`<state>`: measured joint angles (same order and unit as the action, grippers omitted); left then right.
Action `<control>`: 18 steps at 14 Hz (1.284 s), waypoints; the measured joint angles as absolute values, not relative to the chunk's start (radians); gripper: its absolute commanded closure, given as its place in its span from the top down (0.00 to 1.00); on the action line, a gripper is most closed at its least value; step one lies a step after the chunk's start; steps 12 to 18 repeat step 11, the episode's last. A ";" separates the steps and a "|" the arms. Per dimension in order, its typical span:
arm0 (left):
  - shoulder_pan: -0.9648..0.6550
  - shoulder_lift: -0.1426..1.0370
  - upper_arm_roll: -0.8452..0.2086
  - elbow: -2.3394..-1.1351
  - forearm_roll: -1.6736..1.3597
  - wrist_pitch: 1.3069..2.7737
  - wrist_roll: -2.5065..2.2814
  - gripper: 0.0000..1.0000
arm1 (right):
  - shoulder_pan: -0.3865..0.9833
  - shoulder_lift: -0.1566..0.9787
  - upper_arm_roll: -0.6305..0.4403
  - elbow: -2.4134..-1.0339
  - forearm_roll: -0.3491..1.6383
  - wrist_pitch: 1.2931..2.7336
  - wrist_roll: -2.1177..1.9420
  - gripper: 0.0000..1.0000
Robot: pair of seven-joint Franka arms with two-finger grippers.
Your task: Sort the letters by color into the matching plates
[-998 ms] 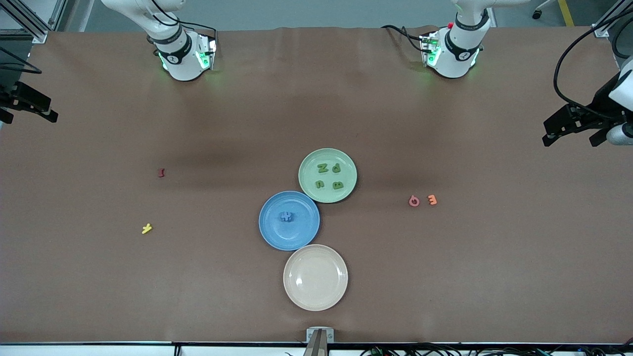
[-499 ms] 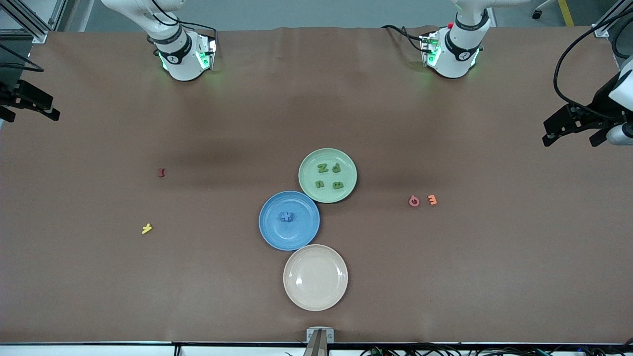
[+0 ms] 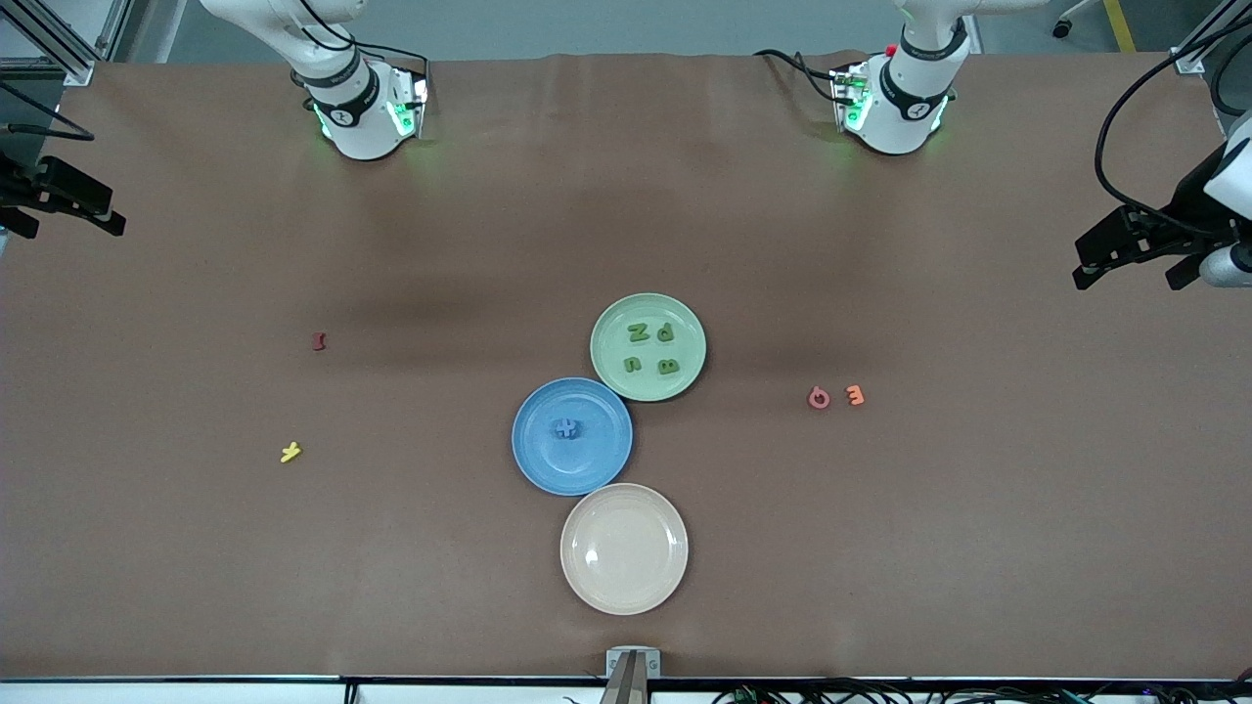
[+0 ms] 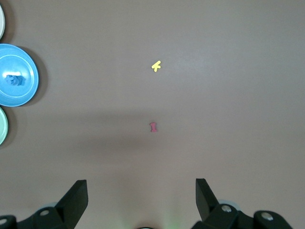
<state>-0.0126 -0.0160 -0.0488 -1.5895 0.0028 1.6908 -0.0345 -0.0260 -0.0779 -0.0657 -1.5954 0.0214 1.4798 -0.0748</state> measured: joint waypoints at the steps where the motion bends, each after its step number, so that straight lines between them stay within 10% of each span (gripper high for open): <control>1: -0.013 -0.016 -0.049 -1.590 0.003 1.691 -0.035 1.00 | -0.026 -0.079 -0.065 -1.596 0.021 1.474 -0.061 1.00; 18: -0.013 -0.016 -0.049 -1.590 0.003 1.691 -0.035 1.00 | -0.026 -0.081 -0.068 -1.597 0.021 1.470 -0.045 1.00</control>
